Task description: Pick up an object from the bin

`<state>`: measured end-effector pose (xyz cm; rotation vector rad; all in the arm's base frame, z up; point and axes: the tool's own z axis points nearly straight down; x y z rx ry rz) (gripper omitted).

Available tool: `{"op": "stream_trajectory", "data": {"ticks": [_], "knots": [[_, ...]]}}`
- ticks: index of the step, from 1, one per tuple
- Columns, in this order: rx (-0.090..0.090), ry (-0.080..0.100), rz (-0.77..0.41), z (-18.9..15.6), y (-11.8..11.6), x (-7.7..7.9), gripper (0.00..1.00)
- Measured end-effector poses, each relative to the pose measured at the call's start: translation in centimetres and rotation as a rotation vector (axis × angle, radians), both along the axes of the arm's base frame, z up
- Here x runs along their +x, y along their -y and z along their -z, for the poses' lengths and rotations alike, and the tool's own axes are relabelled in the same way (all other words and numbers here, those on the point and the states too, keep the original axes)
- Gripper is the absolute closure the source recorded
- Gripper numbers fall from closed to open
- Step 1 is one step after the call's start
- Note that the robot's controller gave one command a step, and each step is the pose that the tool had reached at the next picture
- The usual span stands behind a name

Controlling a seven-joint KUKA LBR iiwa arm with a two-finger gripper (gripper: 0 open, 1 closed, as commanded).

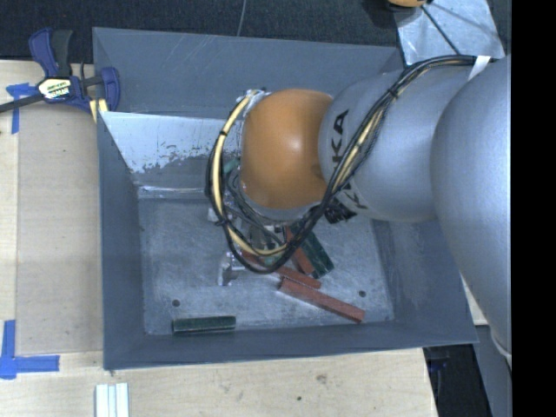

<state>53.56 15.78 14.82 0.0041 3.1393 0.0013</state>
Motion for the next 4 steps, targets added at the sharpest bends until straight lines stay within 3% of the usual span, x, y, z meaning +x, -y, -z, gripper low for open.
{"op": "stream_trajectory", "data": {"ticks": [1, 2, 3, 4], "knots": [[0.000, 0.000, 0.000, 0.0, 0.0, 0.0, 0.00], [0.000, 0.000, -0.079, 2.0, 4.6, 0.9, 0.00], [-0.001, 0.002, -0.011, 5.6, 8.1, 0.5, 0.00], [0.005, 0.035, -0.054, 6.8, 11.0, 1.5, 1.00]]}}
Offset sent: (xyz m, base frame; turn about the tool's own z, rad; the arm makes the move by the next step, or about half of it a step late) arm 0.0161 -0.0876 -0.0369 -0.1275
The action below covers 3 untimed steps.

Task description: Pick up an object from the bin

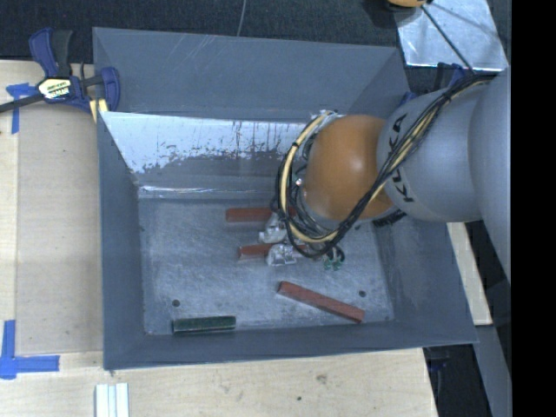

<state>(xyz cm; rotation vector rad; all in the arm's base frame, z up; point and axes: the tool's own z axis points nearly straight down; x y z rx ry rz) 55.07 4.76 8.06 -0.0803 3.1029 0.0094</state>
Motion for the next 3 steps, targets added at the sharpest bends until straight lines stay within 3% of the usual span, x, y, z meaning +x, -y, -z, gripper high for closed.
{"op": "stream_trajectory", "data": {"ticks": [1, 2, 3], "knots": [[0.000, 0.000, 0.001, 0.0, 0.0, 0.0, 1.00], [-0.007, -0.040, 0.003, -3.9, -0.2, -0.3, 1.00], [-0.006, -0.035, 0.011, -18.4, -1.7, -1.1, 1.00]]}}
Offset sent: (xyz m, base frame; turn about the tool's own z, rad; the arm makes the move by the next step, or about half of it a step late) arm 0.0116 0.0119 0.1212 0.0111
